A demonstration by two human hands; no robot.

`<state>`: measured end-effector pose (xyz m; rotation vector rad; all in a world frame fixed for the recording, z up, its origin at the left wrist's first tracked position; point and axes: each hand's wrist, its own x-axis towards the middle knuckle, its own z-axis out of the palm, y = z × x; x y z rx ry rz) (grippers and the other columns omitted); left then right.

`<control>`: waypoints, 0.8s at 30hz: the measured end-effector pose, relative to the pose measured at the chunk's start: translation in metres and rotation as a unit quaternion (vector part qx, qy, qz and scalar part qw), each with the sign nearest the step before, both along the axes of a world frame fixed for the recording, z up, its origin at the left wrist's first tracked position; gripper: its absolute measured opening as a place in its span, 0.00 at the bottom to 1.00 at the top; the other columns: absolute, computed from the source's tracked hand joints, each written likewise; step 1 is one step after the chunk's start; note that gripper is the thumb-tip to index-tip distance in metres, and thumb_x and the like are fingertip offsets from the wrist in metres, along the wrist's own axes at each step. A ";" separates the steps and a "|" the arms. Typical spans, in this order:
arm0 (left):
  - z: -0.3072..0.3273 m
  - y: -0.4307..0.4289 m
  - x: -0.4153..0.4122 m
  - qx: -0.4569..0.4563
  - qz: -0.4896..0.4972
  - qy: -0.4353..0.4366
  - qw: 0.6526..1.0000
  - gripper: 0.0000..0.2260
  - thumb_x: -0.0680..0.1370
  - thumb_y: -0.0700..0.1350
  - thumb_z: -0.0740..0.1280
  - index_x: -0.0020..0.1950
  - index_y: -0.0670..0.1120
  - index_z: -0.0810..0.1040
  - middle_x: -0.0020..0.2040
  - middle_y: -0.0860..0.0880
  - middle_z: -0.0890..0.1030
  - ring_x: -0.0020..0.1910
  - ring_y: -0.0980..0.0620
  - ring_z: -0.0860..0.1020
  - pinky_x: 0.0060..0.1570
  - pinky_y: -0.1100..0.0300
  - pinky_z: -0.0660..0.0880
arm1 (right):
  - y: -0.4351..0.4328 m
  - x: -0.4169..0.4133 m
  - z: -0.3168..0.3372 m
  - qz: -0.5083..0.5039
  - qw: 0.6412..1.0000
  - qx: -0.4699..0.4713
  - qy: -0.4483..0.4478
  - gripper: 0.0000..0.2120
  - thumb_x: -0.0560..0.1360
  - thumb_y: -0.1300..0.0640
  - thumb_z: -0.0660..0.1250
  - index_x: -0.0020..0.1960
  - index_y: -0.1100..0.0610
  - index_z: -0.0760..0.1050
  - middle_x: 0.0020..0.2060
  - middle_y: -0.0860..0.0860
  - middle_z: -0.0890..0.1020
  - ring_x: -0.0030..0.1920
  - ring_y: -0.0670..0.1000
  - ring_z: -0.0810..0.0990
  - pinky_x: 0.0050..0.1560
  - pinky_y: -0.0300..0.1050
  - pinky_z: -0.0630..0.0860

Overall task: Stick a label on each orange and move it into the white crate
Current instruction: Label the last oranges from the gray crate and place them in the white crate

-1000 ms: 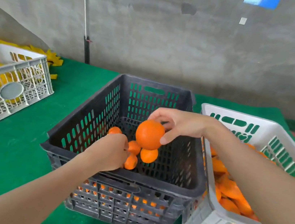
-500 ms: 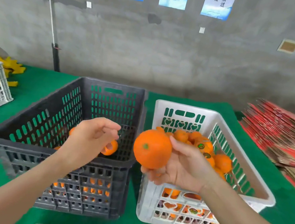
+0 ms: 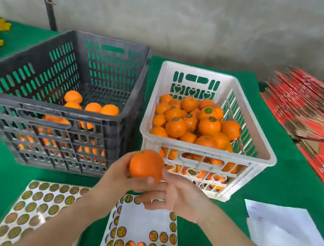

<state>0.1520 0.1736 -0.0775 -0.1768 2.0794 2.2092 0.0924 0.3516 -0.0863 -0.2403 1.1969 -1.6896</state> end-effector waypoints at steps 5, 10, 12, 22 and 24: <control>-0.032 -0.014 0.009 0.051 0.070 -0.128 0.988 0.36 0.57 0.41 0.79 0.63 0.50 0.72 0.58 0.45 0.78 0.55 0.44 0.78 0.54 0.51 0.76 | 0.005 -0.005 -0.050 0.080 0.809 0.423 0.400 0.22 0.77 0.52 0.64 0.69 0.57 0.68 0.66 0.53 0.74 0.63 0.51 0.73 0.64 0.43 0.68; -0.055 -0.024 0.021 0.101 0.085 -0.197 0.971 0.39 0.55 0.38 0.81 0.63 0.39 0.71 0.54 0.41 0.78 0.51 0.45 0.77 0.44 0.58 0.73 | -0.003 -0.004 -0.089 0.089 0.725 0.468 0.497 0.29 0.74 0.49 0.67 0.72 0.52 0.62 0.66 0.53 0.73 0.66 0.54 0.70 0.67 0.47 0.65; -0.061 -0.026 0.026 0.107 0.095 -0.211 0.967 0.40 0.51 0.45 0.80 0.61 0.38 0.72 0.53 0.41 0.78 0.49 0.46 0.77 0.44 0.58 0.73 | -0.006 -0.004 -0.094 0.075 0.704 0.470 0.528 0.27 0.73 0.53 0.67 0.70 0.52 0.65 0.62 0.52 0.76 0.64 0.54 0.72 0.64 0.44 0.65; -0.074 -0.020 0.025 0.152 0.013 -0.257 0.954 0.40 0.47 0.50 0.80 0.57 0.42 0.77 0.47 0.45 0.85 0.52 0.45 0.78 0.52 0.53 0.72 | 0.001 -0.002 -0.080 -0.048 0.715 0.354 0.601 0.14 0.73 0.66 0.67 0.57 0.59 0.74 0.53 0.53 0.78 0.57 0.53 0.74 0.59 0.42 0.69; -0.073 -0.014 0.027 0.151 0.000 -0.256 0.955 0.36 0.51 0.50 0.78 0.57 0.41 0.77 0.51 0.44 0.84 0.52 0.46 0.79 0.47 0.57 0.74 | 0.000 0.004 -0.075 -0.061 0.688 0.363 0.626 0.14 0.72 0.68 0.67 0.57 0.60 0.75 0.55 0.55 0.77 0.58 0.53 0.74 0.60 0.41 0.69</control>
